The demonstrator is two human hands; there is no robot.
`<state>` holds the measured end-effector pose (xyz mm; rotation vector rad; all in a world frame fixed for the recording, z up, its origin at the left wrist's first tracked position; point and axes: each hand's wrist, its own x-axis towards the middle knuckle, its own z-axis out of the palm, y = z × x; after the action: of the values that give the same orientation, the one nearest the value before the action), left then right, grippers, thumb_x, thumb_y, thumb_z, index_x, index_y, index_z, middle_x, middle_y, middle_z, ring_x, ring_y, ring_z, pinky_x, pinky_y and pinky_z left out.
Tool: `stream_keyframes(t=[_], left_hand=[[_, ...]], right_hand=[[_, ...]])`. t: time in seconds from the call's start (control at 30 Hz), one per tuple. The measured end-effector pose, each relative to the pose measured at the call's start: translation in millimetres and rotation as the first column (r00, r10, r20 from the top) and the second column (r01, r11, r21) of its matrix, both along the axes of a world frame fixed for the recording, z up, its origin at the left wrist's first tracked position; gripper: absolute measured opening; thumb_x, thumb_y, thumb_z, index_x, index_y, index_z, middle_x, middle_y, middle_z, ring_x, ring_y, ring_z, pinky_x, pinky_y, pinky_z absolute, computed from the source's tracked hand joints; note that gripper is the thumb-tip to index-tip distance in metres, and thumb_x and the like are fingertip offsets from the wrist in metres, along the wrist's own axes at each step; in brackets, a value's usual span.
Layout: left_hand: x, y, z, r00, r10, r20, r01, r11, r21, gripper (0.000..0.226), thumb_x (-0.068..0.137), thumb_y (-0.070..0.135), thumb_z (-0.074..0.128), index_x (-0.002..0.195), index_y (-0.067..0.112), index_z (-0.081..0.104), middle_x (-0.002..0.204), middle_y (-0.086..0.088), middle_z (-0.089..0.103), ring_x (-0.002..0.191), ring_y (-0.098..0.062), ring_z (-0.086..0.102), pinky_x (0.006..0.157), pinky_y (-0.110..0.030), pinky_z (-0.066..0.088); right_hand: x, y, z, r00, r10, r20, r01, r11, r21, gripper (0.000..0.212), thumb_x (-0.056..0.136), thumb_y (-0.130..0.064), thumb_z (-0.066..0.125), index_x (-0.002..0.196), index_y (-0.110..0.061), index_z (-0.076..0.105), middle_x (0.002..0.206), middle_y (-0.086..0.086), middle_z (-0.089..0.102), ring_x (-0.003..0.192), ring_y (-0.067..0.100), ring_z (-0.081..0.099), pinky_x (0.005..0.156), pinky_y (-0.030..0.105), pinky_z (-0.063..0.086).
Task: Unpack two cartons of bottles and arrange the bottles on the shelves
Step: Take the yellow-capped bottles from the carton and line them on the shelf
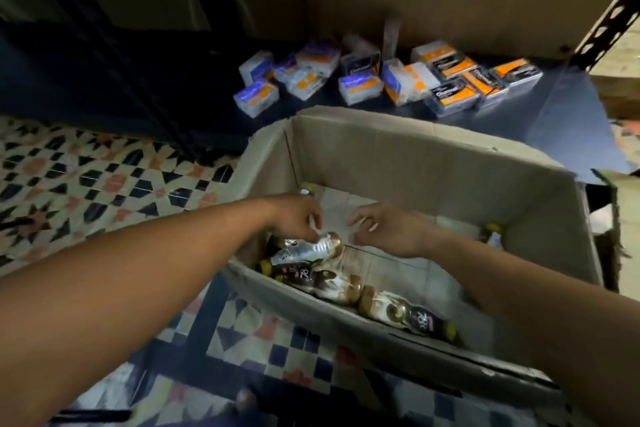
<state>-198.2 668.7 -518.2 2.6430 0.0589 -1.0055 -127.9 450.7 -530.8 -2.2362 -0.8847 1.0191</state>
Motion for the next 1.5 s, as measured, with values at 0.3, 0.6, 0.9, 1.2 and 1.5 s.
stream_keyframes(t=[0.3, 0.6, 0.9, 1.2, 1.5], left_hand=[[-4.1, 5.3, -32.5, 0.994, -0.030, -0.103, 0.037, 0.997, 0.066, 0.052, 0.083, 0.031, 0.078, 0.128, 0.022, 0.054, 0.105, 0.007, 0.053, 0.097, -0.016, 0.054, 0.082, -0.030, 0.048], [-20.8, 1.7, -35.2, 0.987, -0.001, -0.159, 0.026, 0.988, 0.151, 0.078, 0.078, 0.028, 0.084, 0.138, 0.019, 0.036, 0.123, -0.006, 0.056, 0.098, -0.022, 0.054, 0.072, -0.031, 0.044], [-17.8, 11.8, -27.0, 0.935, 0.298, 0.193, -0.263, 0.947, -0.185, 0.051, 0.086, 0.031, 0.077, 0.128, 0.023, 0.050, 0.120, 0.003, 0.058, 0.100, -0.014, 0.058, 0.077, -0.026, 0.050], [-4.6, 11.6, -7.6, 0.845, 0.342, 0.411, -0.275, 0.937, -0.215, 0.051, 0.085, 0.023, 0.078, 0.128, 0.025, 0.049, 0.113, 0.005, 0.061, 0.098, -0.014, 0.059, 0.078, -0.031, 0.049], [2.0, 17.8, -8.8, 0.842, 0.360, 0.401, -0.299, 0.932, -0.207, 0.053, 0.083, 0.023, 0.080, 0.127, 0.028, 0.051, 0.119, 0.004, 0.061, 0.105, -0.016, 0.059, 0.086, -0.034, 0.051]], right_hand=[[-33.5, 22.1, -49.3, 0.975, -0.191, -0.112, 0.207, 0.967, 0.152, 0.036, 0.094, -0.027, 0.071, 0.129, -0.031, 0.062, 0.101, -0.009, 0.070, 0.090, 0.009, 0.069, 0.092, 0.033, 0.054], [-28.1, 22.2, -67.2, 0.955, -0.244, -0.170, 0.270, 0.951, 0.152, 0.033, 0.093, -0.026, 0.073, 0.124, -0.031, 0.065, 0.106, -0.005, 0.071, 0.096, 0.013, 0.069, 0.091, 0.040, 0.057], [-42.9, 12.2, -93.6, 0.908, -0.210, -0.362, 0.278, 0.949, 0.148, 0.031, 0.078, -0.013, 0.087, 0.101, -0.023, 0.069, 0.099, 0.004, 0.072, 0.091, 0.017, 0.070, 0.091, 0.040, 0.059], [-49.5, 17.4, -117.7, 0.870, -0.201, -0.450, 0.299, 0.941, 0.156, 0.045, 0.069, -0.013, 0.093, 0.104, -0.025, 0.067, 0.111, 0.006, 0.070, 0.104, 0.026, 0.069, 0.098, 0.048, 0.056], [-46.9, 17.8, -113.7, 0.958, 0.080, -0.275, -0.066, 0.996, 0.059, 0.063, 0.084, -0.033, 0.082, 0.132, -0.050, 0.045, 0.132, -0.004, 0.065, 0.117, 0.015, 0.062, 0.104, 0.035, 0.049]])
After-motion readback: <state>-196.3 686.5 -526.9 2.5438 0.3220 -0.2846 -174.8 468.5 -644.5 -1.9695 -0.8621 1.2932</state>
